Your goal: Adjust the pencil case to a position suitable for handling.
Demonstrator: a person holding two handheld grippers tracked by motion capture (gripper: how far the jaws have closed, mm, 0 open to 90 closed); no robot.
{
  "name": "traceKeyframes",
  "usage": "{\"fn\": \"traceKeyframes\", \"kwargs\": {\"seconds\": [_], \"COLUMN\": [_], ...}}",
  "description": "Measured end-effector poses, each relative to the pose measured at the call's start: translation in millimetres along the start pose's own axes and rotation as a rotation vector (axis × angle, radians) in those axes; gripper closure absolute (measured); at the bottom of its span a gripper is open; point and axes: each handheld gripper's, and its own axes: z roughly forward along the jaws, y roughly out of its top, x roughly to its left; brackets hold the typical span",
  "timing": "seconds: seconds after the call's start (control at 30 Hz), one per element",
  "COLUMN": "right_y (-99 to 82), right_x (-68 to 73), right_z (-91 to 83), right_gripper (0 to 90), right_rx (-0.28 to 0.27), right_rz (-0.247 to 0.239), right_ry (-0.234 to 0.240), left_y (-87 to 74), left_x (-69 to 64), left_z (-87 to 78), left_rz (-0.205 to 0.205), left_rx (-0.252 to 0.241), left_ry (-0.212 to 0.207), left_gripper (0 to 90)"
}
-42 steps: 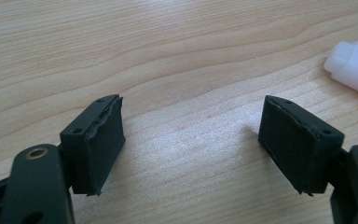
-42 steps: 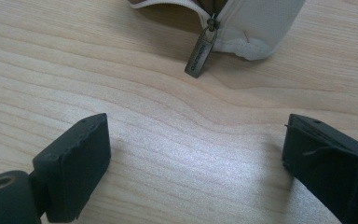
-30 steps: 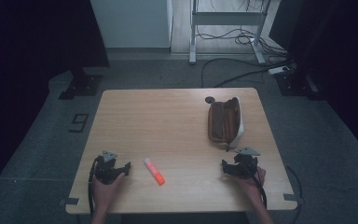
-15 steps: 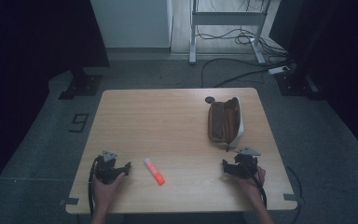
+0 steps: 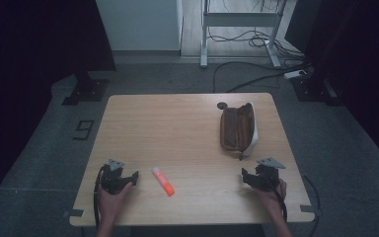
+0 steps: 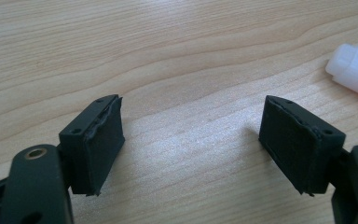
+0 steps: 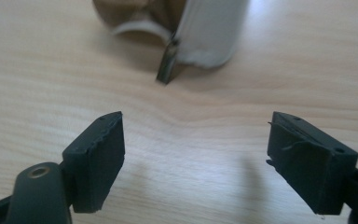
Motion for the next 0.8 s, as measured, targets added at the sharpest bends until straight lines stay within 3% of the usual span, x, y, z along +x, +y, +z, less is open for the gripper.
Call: {"fn": "traceKeyframes", "kwargs": {"seconds": [0.1,0.27,0.8], "right_y": [0.4,4.8,35.0], "right_x": [-6.4,-16.3,-17.5], "right_z": [-12.1,-21.3,-26.3], "right_gripper": [19.9,20.7,21.5], "right_rx": [-0.04,-0.085,-0.161], "right_rz": [0.02,0.042,0.037], "right_ry": [-0.017,-0.001,0.022], "left_y": [0.1,0.1,0.2], "left_x": [0.1,0.0,-0.1], "left_z": [0.0,0.2,0.2], "left_rz": [0.0,0.0,0.0], "left_rx": [0.001,-0.001,0.0], "left_ry": [-0.002,0.0,0.0], "left_gripper": [21.8,21.8,21.8]}}
